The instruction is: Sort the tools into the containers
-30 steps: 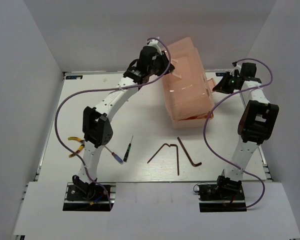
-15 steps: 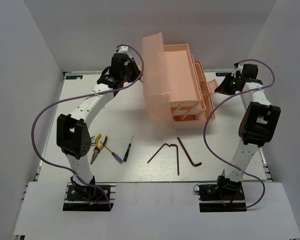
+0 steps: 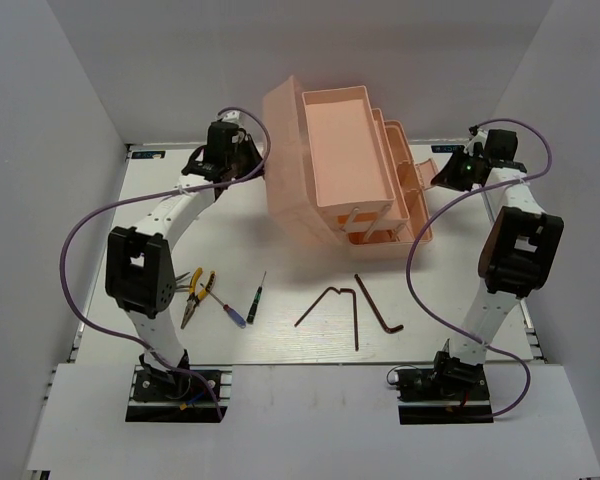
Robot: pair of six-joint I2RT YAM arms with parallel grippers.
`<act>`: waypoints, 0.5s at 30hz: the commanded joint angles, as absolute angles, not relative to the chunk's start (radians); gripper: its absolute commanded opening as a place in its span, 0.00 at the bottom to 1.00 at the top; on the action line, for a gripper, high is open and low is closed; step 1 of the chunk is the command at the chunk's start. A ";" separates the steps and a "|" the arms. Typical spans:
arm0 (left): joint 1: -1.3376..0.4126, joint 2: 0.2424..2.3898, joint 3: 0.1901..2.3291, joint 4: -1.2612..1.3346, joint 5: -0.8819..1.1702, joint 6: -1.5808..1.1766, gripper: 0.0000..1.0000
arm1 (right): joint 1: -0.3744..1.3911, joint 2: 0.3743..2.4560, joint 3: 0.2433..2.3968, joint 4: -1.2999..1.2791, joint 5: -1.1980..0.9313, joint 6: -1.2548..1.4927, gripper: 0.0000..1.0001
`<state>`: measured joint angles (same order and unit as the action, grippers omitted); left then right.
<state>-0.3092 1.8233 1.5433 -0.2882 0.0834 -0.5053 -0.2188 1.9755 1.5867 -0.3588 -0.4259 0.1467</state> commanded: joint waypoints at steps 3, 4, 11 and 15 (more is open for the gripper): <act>-0.180 1.781 1.510 -0.393 -0.103 -0.422 0.47 | -0.259 1.916 1.560 -0.334 -0.348 0.106 0.00; -0.170 1.781 1.500 -0.393 -0.103 -0.422 0.54 | -0.259 1.914 1.557 -0.333 -0.347 0.106 0.00; -0.103 1.740 1.471 -0.405 -0.083 -0.413 0.67 | -0.259 1.908 1.540 -0.328 -0.356 0.112 0.00; -0.083 1.709 1.433 -0.396 -0.057 -0.413 0.67 | -0.259 1.910 1.529 -0.328 -0.360 0.109 0.00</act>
<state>-0.0887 1.7996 1.4513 -0.3927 -0.0673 -0.4305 -0.2428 1.9526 1.5410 -0.3481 -0.4053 0.1303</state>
